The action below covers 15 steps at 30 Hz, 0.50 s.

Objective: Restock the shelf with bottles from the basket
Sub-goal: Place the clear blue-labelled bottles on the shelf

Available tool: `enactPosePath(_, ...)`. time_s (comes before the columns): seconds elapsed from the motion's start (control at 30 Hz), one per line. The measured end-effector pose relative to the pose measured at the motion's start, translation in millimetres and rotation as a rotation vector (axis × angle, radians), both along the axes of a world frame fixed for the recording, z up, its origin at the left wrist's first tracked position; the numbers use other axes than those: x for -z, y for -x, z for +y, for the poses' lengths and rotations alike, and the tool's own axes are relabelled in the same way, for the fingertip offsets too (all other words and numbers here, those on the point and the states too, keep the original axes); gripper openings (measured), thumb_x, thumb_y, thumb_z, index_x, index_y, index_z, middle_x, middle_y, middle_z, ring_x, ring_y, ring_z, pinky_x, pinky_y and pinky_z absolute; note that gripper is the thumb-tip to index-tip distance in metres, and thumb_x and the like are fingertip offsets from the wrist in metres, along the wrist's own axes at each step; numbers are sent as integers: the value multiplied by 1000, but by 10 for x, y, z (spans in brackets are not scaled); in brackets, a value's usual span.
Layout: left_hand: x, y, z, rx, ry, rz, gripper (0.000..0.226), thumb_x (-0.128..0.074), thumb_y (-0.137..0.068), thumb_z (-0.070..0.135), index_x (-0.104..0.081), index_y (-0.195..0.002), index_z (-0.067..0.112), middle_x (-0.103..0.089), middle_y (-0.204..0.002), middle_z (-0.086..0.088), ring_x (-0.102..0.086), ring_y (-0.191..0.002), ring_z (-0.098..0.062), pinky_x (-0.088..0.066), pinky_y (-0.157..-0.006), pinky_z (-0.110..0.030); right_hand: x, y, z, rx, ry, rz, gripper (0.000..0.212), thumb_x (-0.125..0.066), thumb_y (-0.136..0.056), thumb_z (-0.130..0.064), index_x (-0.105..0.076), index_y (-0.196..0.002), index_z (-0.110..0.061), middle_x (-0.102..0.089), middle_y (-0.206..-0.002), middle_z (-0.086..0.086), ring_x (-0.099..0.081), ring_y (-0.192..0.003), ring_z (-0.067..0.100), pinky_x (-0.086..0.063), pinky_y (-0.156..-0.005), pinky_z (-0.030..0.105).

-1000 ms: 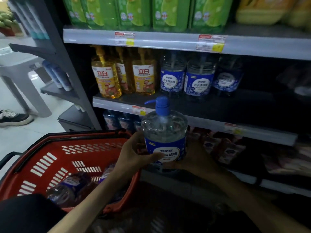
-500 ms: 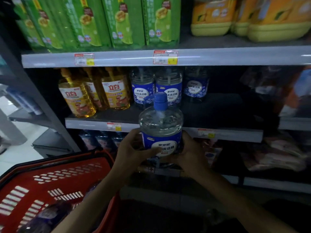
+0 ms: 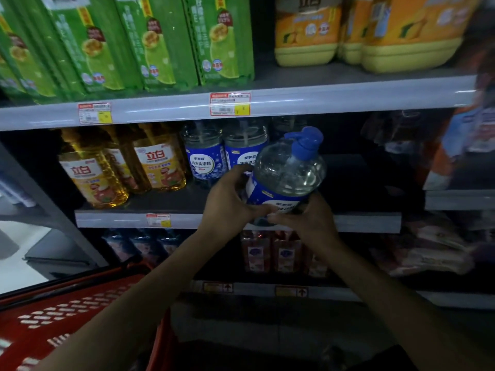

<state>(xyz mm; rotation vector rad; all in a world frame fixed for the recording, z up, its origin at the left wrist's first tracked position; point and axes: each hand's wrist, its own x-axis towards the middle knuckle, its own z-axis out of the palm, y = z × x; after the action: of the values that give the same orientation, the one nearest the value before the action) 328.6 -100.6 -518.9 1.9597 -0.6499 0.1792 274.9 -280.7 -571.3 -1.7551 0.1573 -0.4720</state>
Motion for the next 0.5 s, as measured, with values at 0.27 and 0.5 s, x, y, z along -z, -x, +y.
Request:
enactPosePath(0.27,145,-400,-542,16,54,-30,79,-99,-65,22,-58,-132,18,-64,-117,21,-58,-102,21,-48,-79,-2,17,-377,-413,71,-16,-6,95,-100,-60,-19,-51,-142,-19,-67,-130,-5,-65,-117,9,-57,-98,34)
enactPosePath(0.5,402,-649,-840,1,179,32,80,-96,-68,17,-56,-137,12,-69,-128,7,-65,-116,-2,-57,-93,-23,42,-587,-643,108,10,-36,100,-99,-60,-20,-48,-146,-17,-64,-136,-4,-60,-120,8,-48,-83,2)
